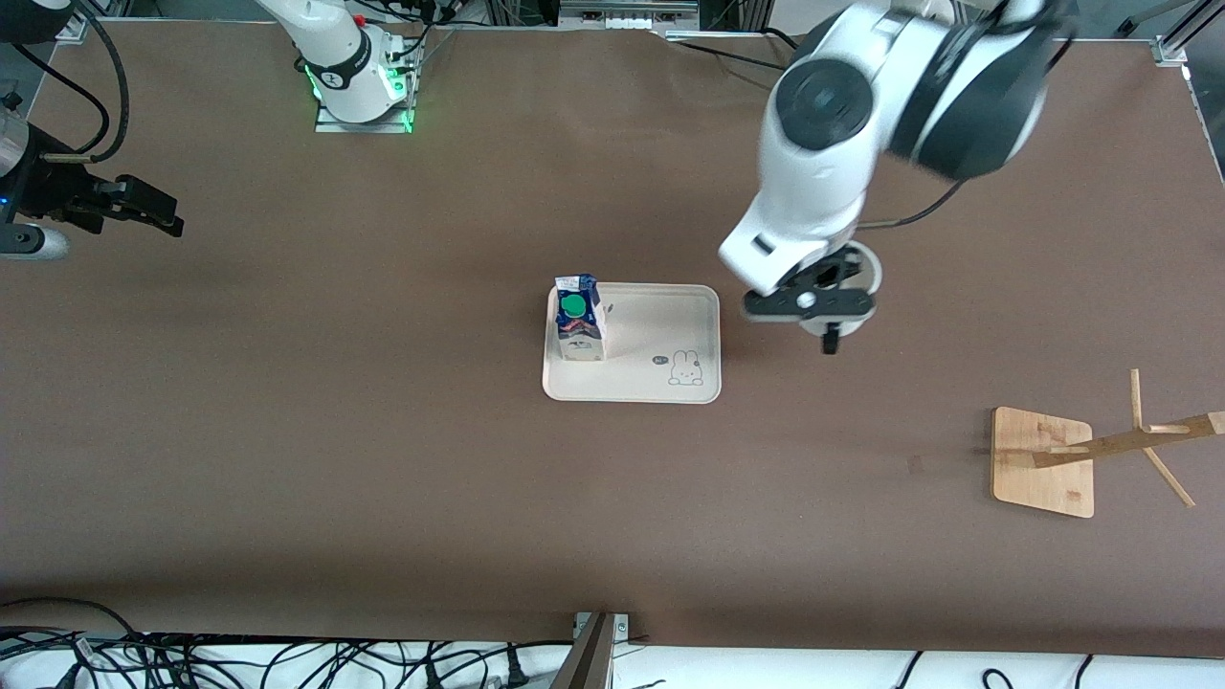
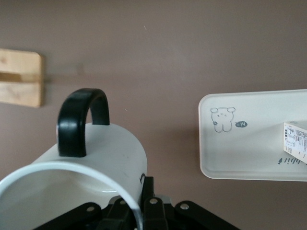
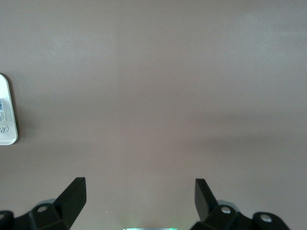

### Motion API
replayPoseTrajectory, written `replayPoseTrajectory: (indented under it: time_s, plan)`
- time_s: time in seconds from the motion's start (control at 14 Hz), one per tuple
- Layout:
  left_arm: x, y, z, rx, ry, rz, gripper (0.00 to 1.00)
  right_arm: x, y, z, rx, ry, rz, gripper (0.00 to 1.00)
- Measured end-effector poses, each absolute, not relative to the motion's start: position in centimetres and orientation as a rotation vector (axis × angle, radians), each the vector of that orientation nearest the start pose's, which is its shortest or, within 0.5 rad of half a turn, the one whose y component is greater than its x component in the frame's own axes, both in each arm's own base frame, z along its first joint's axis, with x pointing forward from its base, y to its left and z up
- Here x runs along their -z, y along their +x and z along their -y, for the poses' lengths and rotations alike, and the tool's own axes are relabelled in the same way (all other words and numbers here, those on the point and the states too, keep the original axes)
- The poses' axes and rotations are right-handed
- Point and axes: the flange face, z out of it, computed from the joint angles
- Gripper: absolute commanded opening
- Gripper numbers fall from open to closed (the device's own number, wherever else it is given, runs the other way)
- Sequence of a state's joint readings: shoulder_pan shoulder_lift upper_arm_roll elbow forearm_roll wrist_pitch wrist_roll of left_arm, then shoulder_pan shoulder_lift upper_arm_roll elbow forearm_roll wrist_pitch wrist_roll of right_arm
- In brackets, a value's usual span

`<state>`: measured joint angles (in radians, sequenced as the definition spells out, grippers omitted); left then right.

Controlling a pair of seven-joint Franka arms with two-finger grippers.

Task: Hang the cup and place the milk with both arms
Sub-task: 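Lift the mug with the left gripper while the right gripper reaches out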

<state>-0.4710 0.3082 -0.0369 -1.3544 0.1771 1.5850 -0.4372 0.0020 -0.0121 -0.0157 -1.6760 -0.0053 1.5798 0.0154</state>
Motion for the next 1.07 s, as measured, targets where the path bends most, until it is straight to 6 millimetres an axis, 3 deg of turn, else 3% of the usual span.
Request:
replayPoseTrajectory:
  time_s: [0.14, 0.29, 0.43, 0.64, 0.79, 0.93, 1.07]
  plan:
    - [-57.0, 58.7, 24.4, 0.045, -2.967, -0.179, 0.00, -58.2, 54.7, 0.0, -0.133, -3.144, -0.022, 1.00]
    - [-57.0, 60.6, 19.9, 0.055, -2.969, -0.225, 0.00, -58.2, 54.6, -2.0, -0.142, -3.145, 0.036, 1.00]
    - [-56.7, 62.2, 16.7, 0.105, -2.978, -0.214, 0.00, -58.1, 54.2, -4.8, -0.175, -3.143, 0.115, 1.00]
    - [-55.8, 64.7, 13.5, 0.316, -3.025, -0.153, 0.00, -57.7, 53.9, -10.3, -0.195, -3.108, 0.254, 1.00]
    - [-54.1, 65.7, 11.8, 0.464, -3.043, -0.118, 0.00, -57.1, 53.5, -14.5, -0.223, -3.029, 0.336, 1.00]
    - [-52.0, 65.6, 10.2, 0.597, -3.066, -0.075, 0.00, -56.4, 53.0, -18.3, -0.248, -2.998, 0.427, 1.00]
    - [-50.0, 64.1, 8.5, 0.702, -3.085, -0.016, 0.00, -54.1, 53.1, -20.7, -0.315, -2.993, 0.480, 1.00]
